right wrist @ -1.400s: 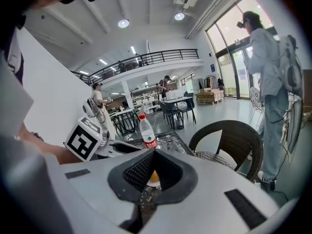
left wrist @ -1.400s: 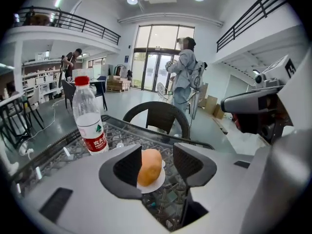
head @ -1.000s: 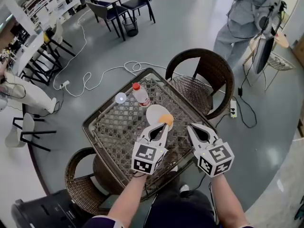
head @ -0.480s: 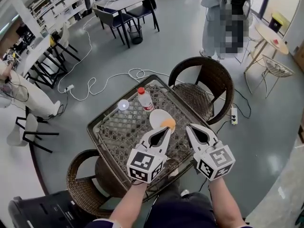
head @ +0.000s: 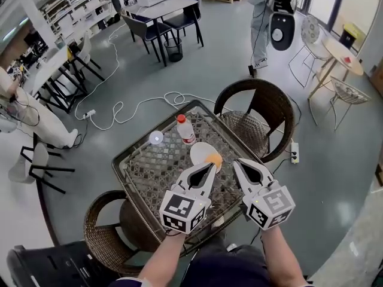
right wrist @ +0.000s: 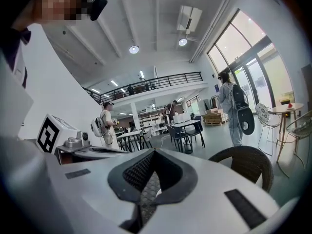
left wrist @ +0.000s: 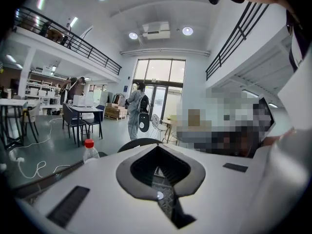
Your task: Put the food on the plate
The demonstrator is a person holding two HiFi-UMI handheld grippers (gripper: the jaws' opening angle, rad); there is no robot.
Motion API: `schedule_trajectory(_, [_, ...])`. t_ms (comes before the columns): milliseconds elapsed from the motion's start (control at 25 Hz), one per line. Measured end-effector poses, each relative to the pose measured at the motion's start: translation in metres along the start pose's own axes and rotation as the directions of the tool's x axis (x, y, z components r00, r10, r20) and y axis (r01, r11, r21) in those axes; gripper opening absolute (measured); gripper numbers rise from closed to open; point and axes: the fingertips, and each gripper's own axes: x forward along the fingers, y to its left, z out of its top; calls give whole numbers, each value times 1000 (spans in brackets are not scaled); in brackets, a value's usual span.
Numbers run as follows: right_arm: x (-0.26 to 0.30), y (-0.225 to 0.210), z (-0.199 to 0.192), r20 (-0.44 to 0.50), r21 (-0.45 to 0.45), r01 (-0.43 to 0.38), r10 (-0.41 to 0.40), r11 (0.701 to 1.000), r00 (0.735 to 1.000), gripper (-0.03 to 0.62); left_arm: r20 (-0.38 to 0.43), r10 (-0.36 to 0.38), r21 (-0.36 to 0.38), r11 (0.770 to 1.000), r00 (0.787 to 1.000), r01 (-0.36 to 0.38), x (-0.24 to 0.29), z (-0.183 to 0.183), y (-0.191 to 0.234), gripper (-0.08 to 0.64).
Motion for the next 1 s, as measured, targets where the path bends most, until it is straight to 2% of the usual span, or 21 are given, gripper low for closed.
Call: schedule_trajectory(1000, [3,1,2,-3,-4,-26,26,1000,1000,3,6,-4,-12,1000,1000,4,0,4,1,9])
